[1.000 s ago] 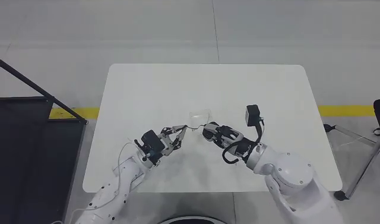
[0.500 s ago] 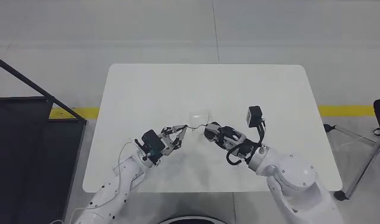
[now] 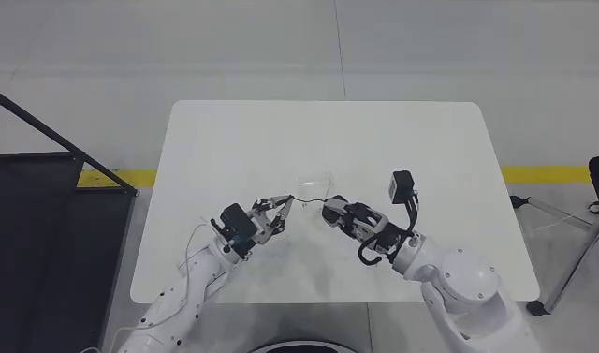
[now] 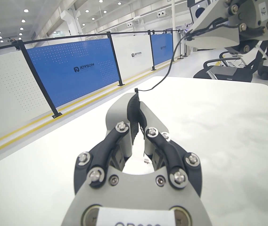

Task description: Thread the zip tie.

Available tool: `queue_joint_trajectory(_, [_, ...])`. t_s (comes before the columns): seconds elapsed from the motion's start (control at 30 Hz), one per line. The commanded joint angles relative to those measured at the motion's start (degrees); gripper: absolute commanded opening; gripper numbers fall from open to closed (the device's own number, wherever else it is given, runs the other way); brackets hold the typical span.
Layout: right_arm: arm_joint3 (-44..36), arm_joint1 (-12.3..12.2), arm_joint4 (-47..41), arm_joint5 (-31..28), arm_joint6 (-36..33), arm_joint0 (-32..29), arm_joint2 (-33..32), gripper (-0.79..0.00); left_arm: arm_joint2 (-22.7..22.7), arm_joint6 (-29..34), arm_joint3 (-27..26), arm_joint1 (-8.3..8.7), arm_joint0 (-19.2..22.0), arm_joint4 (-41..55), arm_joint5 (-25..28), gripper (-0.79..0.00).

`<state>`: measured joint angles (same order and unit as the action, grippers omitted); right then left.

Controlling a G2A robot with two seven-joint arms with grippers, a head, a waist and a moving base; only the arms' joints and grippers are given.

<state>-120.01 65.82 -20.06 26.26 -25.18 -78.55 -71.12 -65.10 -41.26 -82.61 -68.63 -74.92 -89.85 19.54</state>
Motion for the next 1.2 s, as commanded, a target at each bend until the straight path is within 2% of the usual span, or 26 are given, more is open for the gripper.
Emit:
queue_joint_trajectory(0.0, [-0.07,-0.01,0.07,-0.2,0.13,-0.22,-0.04,-0.785,-0.17,-0.19,-0.04,-0.03,-0.15,0.69,-0.2,-0.785])
queue_joint_trajectory(0.37, [-0.66,-0.02,3.35,2.82,1.1,0.71,1.66,-0.785,-0.97,-1.8,-0.56,-0.28,-0.89,4.94,-0.55,-0.785])
queue_joint_trajectory(0.83, [-0.63,0.16,7.61,7.64,1.67,3.95,4.67,-0.785,-1.75,-1.66,-0.77,-0.22,-0.92,9.02,5.03,-0.785])
queue_joint_trajectory(1.17, [-0.47,0.2,8.64,2.18,1.97,2.79,4.87,-0.785,-1.96,-0.2,-0.57,-0.18,-0.37,11.82,9.78,-0.785])
